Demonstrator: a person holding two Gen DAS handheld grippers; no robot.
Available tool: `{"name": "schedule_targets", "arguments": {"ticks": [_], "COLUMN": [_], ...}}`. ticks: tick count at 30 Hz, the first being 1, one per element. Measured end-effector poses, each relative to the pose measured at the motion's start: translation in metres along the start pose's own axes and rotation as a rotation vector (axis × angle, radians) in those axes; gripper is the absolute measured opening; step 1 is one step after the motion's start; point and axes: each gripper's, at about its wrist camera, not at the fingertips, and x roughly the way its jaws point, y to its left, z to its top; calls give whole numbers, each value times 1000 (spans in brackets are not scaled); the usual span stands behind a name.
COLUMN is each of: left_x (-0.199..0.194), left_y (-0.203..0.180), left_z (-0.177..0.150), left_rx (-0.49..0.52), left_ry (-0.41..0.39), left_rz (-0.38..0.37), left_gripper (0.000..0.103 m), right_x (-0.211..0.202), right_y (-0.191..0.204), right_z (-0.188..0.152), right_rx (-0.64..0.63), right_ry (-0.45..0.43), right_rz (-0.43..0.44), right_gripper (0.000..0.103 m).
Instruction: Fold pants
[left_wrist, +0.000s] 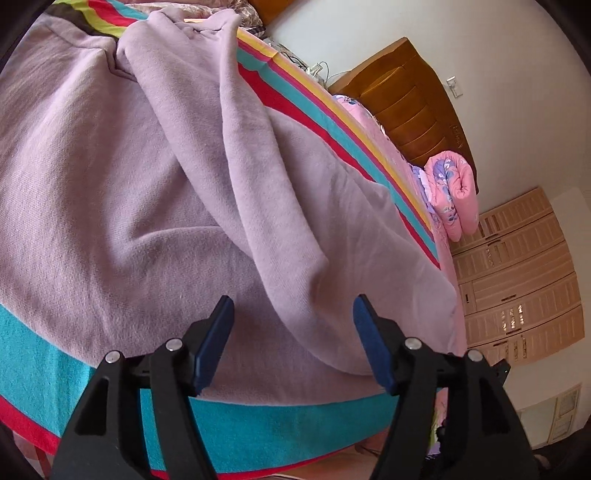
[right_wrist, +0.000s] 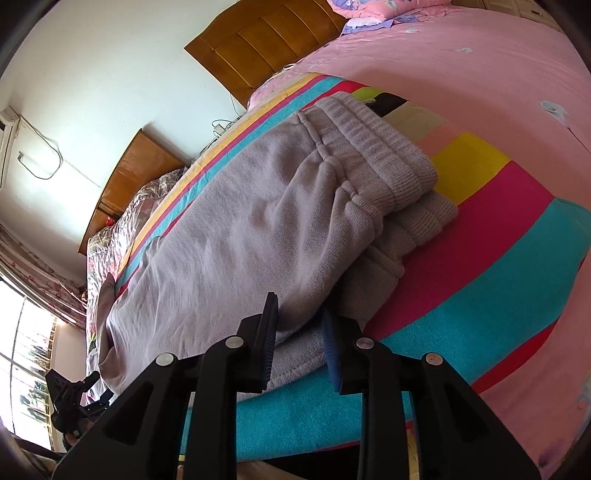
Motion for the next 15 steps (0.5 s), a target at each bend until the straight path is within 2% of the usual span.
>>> {"name": "schedule_targets", "arguments": {"ticks": [1,2,4,6,7,9,11,12,14,15], "left_x": [-4,-4,-5,-5,-3,4,13,15,12,6], "left_y": [14,21,22,12,6,-6,-15,-19,-29,-35], "left_z": [4,7,12,17,18,23,27,29,28,27], "left_rx": [-36,-62,-59,-19,4,51,96,122,159,164], "left_ry": [-15,-30,-40,-49,-50,-41,-29,-32,-63,-86], "left_rz": [-50,-78,-88,-68,-57,-12,21,45,69,73], "left_gripper": [67,62,59,57,53,36,11,10,8,8], "right_x": [1,1,3,4,4,4,4,4,2,-2], "right_y": [-1,0,0,1,1,3,3,4,10,16], "right_z": [0,-1,0,1,1,-1,-2,-3,-2,-1], "right_rx": [2,-2,-6,-9,-13,-16,-13,-16,-40,-60], "right_ry": [0,0,3,4,3,-1,-8,-10,-21,-35], "right_rz": [1,-1,-5,-10,-13,-16,-17,-22,-54,-61], "right_gripper": [26,26,26,26,26,26,26,25,13,11]}}
